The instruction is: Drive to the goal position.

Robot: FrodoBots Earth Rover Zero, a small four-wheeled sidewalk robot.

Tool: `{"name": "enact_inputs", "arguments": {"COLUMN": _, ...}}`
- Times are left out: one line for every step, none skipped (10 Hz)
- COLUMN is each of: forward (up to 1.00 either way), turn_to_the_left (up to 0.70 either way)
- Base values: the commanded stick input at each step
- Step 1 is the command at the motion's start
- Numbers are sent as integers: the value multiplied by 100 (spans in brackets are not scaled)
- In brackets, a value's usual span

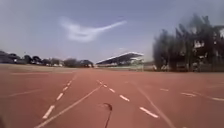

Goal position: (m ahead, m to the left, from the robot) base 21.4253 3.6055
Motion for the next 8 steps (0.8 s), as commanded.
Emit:
{"name": "enact_inputs", "arguments": {"forward": 70, "turn_to_the_left": 0}}
{"name": "enact_inputs", "arguments": {"forward": 70, "turn_to_the_left": 0}}
{"name": "enact_inputs", "arguments": {"forward": 70, "turn_to_the_left": 0}}
{"name": "enact_inputs", "arguments": {"forward": 70, "turn_to_the_left": 0}}
{"name": "enact_inputs", "arguments": {"forward": 70, "turn_to_the_left": 0}}
{"name": "enact_inputs", "arguments": {"forward": 70, "turn_to_the_left": 0}}
{"name": "enact_inputs", "arguments": {"forward": 70, "turn_to_the_left": 0}}
{"name": "enact_inputs", "arguments": {"forward": 70, "turn_to_the_left": 0}}
